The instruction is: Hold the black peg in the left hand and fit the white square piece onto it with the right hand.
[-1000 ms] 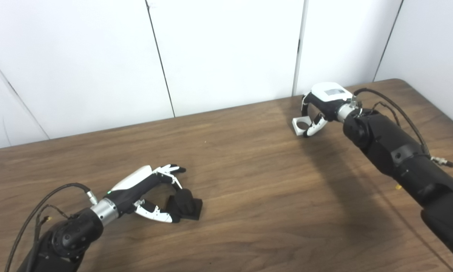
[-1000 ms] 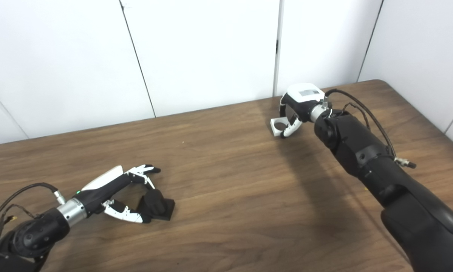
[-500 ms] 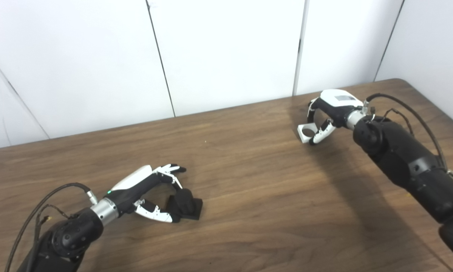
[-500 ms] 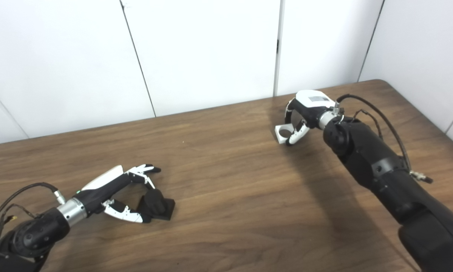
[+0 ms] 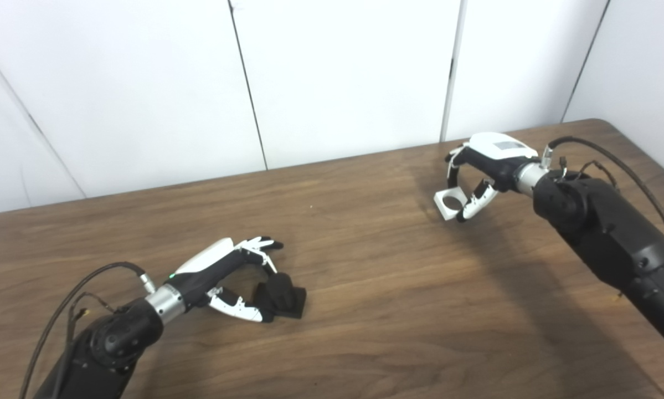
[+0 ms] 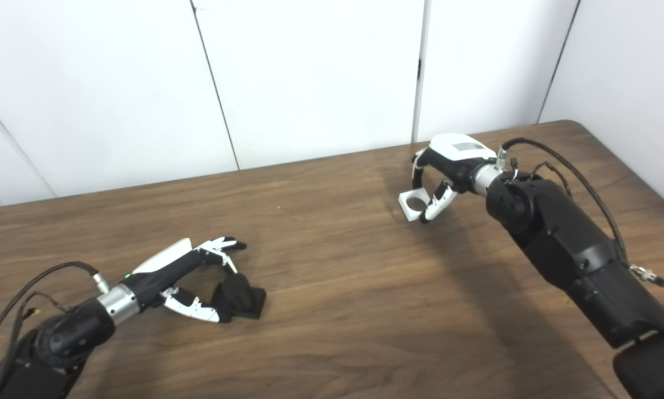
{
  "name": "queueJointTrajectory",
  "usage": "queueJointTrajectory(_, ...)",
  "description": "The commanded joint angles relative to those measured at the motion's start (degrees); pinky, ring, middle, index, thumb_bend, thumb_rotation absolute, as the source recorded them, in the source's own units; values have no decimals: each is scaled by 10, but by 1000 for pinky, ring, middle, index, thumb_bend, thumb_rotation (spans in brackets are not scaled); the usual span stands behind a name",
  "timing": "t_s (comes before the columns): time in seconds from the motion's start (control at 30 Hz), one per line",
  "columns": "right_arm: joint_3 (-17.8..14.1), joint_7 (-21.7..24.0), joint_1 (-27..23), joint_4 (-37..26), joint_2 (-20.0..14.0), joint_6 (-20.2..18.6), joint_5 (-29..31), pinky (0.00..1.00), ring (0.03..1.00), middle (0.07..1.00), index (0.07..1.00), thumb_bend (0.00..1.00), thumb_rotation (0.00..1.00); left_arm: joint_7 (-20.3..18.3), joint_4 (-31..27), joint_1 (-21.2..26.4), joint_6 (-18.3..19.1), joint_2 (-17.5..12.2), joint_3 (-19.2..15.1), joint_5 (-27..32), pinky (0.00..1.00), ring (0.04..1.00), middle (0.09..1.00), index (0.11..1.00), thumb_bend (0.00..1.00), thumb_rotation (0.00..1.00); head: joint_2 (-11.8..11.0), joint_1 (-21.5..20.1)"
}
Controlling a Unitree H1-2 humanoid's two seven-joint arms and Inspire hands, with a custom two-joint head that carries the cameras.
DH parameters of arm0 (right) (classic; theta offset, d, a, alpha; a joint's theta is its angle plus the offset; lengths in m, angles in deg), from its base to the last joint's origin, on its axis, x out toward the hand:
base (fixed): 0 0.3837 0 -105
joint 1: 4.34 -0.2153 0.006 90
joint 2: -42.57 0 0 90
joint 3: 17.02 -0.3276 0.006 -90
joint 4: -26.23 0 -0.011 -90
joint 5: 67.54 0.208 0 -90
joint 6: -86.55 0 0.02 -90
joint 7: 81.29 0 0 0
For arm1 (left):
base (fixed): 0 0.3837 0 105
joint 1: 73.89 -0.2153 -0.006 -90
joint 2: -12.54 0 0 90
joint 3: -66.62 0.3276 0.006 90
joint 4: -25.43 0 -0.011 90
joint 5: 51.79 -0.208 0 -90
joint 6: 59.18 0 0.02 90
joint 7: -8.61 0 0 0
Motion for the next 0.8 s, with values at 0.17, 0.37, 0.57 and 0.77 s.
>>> queueJointTrajectory(0.17,-9,48,-38,-74,-16,31,6,943,931,859,481,524,133,-14,20,-5,26,12,18,-38,1000,1000,946,491,520,80,2,21)
queueJointTrajectory(0.37,-13,96,-40,-137,2,16,22,908,918,857,480,523,133,-11,18,-4,36,15,19,-45,1000,1000,945,490,520,81,3,37)
queueJointTrajectory(0.57,-15,127,-33,-195,34,-7,45,904,927,860,480,523,135,-11,11,-3,46,20,21,-51,1000,1000,948,491,520,81,7,55)
queueJointTrajectory(0.77,-15,137,-19,-235,65,-15,60,933,935,861,479,522,136,-11,14,-2,44,26,23,-49,1000,1000,944,491,520,82,9,70)
